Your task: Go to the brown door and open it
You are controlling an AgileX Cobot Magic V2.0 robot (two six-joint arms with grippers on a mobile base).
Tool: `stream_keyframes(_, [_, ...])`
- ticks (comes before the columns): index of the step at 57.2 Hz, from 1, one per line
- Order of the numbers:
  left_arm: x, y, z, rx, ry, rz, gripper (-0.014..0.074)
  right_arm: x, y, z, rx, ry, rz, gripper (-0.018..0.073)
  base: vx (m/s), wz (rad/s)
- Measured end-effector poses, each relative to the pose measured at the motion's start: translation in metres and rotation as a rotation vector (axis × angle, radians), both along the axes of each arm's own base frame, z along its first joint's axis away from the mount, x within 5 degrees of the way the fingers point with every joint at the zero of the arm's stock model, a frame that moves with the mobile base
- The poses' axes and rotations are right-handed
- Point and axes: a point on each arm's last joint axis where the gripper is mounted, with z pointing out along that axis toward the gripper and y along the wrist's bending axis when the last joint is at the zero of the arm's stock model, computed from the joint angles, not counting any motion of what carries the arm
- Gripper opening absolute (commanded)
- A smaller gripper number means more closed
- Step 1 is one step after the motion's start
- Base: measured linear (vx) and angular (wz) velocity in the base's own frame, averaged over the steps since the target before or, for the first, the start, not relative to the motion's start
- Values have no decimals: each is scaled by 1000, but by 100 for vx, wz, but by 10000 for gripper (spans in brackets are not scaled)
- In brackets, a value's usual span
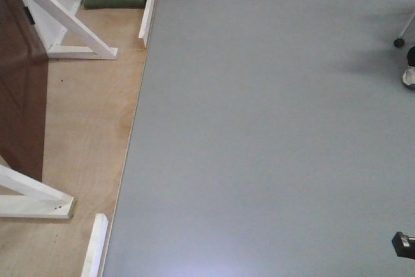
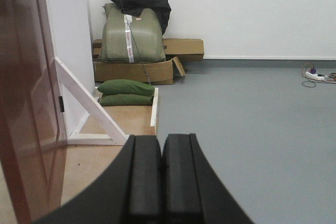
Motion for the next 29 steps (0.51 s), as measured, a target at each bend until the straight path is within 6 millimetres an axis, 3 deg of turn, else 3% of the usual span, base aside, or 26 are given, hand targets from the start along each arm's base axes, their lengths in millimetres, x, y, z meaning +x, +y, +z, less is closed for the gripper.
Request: stream_keyframes(29, [0, 0, 0, 0, 0, 0, -3, 0, 0, 0, 0, 0, 0, 0, 34, -6])
